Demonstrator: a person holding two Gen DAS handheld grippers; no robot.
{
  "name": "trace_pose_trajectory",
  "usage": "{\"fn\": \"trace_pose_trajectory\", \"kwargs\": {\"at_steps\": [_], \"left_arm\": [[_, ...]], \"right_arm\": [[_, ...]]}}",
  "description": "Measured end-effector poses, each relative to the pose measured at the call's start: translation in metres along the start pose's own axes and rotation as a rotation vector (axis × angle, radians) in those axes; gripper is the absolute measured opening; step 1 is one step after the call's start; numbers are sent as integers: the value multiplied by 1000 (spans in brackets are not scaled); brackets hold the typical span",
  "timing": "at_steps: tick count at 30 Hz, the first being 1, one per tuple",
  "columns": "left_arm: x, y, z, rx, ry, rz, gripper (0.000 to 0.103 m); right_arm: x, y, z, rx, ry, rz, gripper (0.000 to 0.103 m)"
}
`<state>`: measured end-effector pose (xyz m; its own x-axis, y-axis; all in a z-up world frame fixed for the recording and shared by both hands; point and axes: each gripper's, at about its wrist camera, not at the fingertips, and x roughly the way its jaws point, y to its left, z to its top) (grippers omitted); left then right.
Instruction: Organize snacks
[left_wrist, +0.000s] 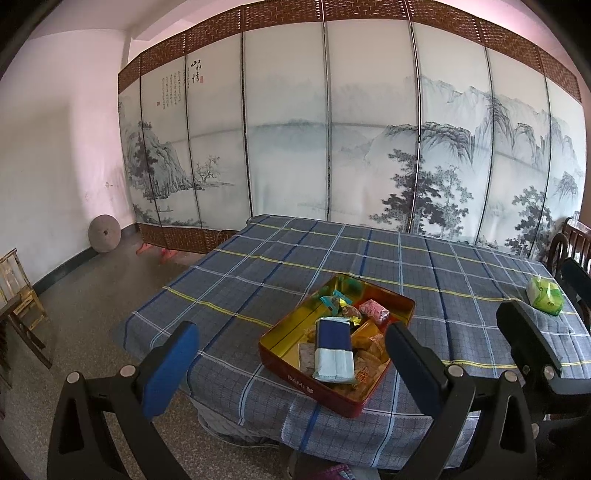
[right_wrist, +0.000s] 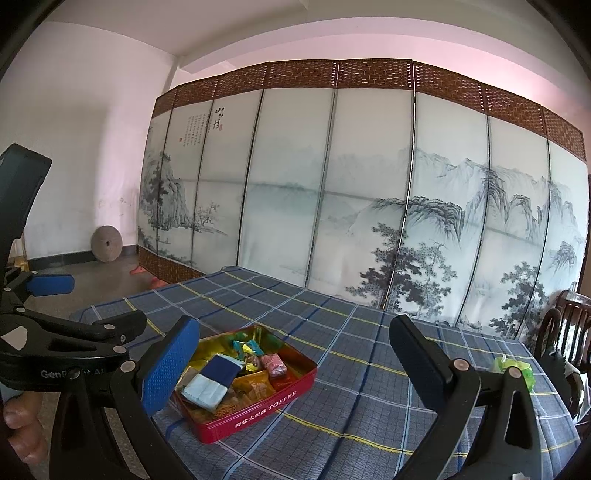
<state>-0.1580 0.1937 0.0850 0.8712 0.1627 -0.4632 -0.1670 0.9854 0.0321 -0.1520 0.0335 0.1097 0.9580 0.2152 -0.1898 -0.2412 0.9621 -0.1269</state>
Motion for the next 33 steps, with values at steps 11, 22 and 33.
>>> {"fn": "trace_pose_trajectory", "kwargs": {"at_steps": [11,22,33], "left_arm": [[0,0,1,0,1,1,102],[4,2,-9,0,14,1,102],[4,2,-9,0,18,2,102]], "right_arm": [[0,0,0,0,1,1,102],[0,1,0,1,1,3,102],[1,1,-1,0,2,5,102]]}}
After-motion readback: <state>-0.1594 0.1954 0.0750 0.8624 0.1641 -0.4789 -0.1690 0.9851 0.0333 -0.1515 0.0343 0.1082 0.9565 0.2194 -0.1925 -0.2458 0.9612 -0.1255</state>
